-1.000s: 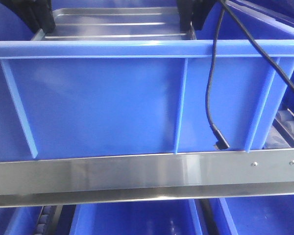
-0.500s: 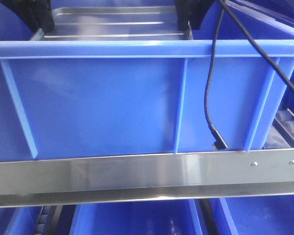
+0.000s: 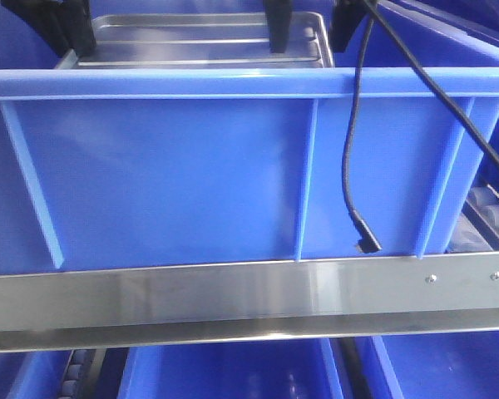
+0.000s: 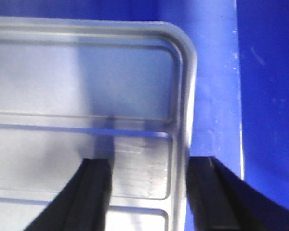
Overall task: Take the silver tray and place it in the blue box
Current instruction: 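Move the tray over the blue bin and lower it inside with both grippers, then open both grippers to release the tray into the bin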
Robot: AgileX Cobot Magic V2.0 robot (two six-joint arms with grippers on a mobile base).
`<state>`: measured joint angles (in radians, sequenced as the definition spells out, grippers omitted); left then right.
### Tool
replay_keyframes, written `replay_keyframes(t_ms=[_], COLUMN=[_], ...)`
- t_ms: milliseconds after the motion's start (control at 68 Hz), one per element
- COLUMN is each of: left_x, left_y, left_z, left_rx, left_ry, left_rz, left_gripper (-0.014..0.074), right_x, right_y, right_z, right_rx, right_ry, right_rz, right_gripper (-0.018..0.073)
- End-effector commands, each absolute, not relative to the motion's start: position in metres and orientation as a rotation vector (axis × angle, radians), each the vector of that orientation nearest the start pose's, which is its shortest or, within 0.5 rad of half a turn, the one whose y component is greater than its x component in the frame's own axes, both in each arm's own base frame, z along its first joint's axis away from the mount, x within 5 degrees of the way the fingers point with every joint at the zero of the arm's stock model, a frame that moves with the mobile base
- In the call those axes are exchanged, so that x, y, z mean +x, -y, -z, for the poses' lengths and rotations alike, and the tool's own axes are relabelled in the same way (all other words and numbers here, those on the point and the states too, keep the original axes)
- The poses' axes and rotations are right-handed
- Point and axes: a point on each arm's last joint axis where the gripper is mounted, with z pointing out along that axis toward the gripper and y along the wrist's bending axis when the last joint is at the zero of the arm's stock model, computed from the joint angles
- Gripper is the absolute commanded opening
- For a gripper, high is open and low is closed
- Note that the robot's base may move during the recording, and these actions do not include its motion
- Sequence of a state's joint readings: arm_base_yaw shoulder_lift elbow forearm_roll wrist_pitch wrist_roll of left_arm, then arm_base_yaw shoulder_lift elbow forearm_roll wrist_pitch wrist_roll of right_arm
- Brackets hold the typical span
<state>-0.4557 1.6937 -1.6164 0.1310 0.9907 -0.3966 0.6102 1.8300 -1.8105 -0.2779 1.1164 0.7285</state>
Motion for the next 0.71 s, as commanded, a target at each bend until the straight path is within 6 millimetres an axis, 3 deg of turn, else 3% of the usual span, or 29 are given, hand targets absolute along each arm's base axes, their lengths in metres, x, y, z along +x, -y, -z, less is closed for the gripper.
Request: replay_keyframes(t_ms=[0, 74, 132, 294, 471, 588, 691], left_x=[0.335, 0.339, 0.341, 0.344, 0.344, 0.345, 0.345], left_y=[0.16, 0.151, 0.144, 0.128, 0.125, 0.126, 0.126], left_z=[-0.379, -0.38, -0.378, -0.376, -0.376, -0.376, -0.376], left_rx=[0.088, 0.058, 0.028, -0.027, -0.036, -0.036, -0.036], left_ry=[-2.418, -2.415, -2.432, -2.471, -2.476, -2.466, -2.467], left_rz=[0.344, 0.332, 0.316, 0.285, 0.279, 0.283, 0.284], left_gripper=[0.0195, 0.0306, 0.0344, 0.0347, 0.034, 0.022, -0.0028], right_x=[0.337, 0.338, 0.338, 0.338, 0.339, 0.339, 0.34], right_y=[-0.222, -0.217, -0.214, -0.213, -0.214, -0.214, -0.214], right_z=[-0.392, -0.392, -0.391, -0.391, -0.391, -0.392, -0.392], right_rx=[0.048, 0.043, 0.041, 0.037, 0.035, 0.034, 0.034], right_ry=[-2.365, -2.366, -2.371, -2.364, -2.355, -2.352, -2.35], right_rz=[-0.361, -0.294, -0.245, -0.23, -0.238, -0.241, -0.243], right_gripper=[0.0461, 0.0461, 0.0461, 0.0461, 0.0459, 0.0393, 0.0196])
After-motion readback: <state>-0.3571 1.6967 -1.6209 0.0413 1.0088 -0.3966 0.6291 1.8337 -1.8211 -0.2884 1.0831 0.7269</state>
